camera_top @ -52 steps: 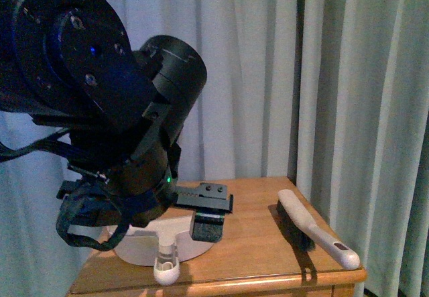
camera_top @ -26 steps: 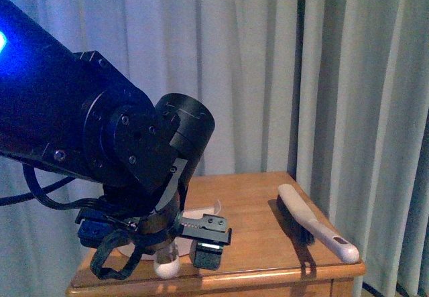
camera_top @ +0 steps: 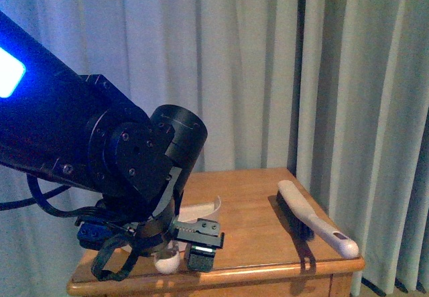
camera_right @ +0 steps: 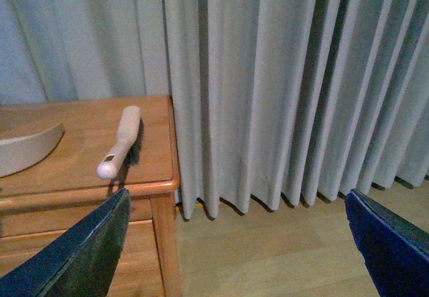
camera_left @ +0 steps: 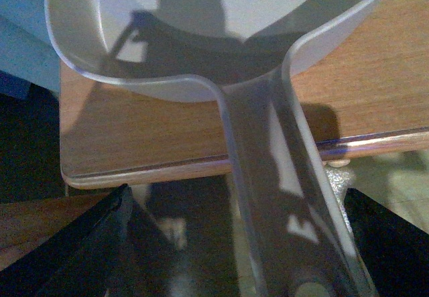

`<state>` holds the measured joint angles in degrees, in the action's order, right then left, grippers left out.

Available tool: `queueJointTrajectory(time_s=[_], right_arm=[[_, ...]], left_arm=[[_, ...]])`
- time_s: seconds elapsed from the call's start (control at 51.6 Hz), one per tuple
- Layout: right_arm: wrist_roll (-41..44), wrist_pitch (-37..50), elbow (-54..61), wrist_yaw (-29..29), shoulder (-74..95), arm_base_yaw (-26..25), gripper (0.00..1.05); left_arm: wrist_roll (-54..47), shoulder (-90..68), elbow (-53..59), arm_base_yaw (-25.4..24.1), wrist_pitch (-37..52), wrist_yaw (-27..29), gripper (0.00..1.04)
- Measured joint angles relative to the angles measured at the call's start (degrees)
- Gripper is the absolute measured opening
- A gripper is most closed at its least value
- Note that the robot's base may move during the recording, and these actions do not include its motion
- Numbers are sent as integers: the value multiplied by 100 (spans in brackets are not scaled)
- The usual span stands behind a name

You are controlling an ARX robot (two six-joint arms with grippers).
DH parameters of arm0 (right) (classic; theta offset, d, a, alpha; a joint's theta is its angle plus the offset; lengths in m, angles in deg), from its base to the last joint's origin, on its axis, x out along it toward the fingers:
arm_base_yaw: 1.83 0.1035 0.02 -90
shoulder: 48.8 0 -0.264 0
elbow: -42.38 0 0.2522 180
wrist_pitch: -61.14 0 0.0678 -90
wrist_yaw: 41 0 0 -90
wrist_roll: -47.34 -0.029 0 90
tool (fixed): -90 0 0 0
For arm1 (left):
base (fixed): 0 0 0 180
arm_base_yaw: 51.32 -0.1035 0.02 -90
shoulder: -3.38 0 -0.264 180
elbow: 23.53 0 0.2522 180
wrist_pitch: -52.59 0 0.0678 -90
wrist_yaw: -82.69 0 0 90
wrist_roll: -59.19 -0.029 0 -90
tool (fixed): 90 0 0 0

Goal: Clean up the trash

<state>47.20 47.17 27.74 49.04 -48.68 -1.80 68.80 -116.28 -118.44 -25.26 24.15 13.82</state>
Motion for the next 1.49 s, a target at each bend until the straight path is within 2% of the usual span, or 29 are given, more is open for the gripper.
queueJointTrajectory(time_s=[0.349, 0.581, 0.639, 0.698, 0.949, 1.066, 1.143, 1.221, 1.279, 1.492], right_arm=[[0, 0, 0, 2, 0, 0, 98], [0, 0, 0, 0, 0, 0, 98], [0, 0, 0, 0, 0, 0, 98], [0, 0, 0, 0, 0, 0, 98], [0, 0, 0, 2, 0, 0, 98], [0, 0, 0, 2, 0, 0, 98], [0, 0, 0, 2, 0, 0, 98], [0, 0, 0, 2, 0, 0, 98], [0, 0, 0, 2, 0, 0, 98], [0, 0, 0, 2, 0, 0, 98]], left_arm=[[-7, -157, -4, -2, 66, -57, 95], [-7, -157, 0, -4, 184, -90, 44], [4, -157, 24, -9, 186, -46, 34], [-11, -155, 48, -33, 195, -63, 29], [-57, -94, 251, -87, 409, -146, 28], [-85, 74, 496, -116, 793, -190, 28], [-107, 286, 743, -151, 1211, -258, 28], [-315, 833, 1290, -254, 2151, -317, 28], [-468, 1167, 1534, -337, 2522, -358, 28], [-1054, 2577, 2579, -844, 3932, -691, 28]])
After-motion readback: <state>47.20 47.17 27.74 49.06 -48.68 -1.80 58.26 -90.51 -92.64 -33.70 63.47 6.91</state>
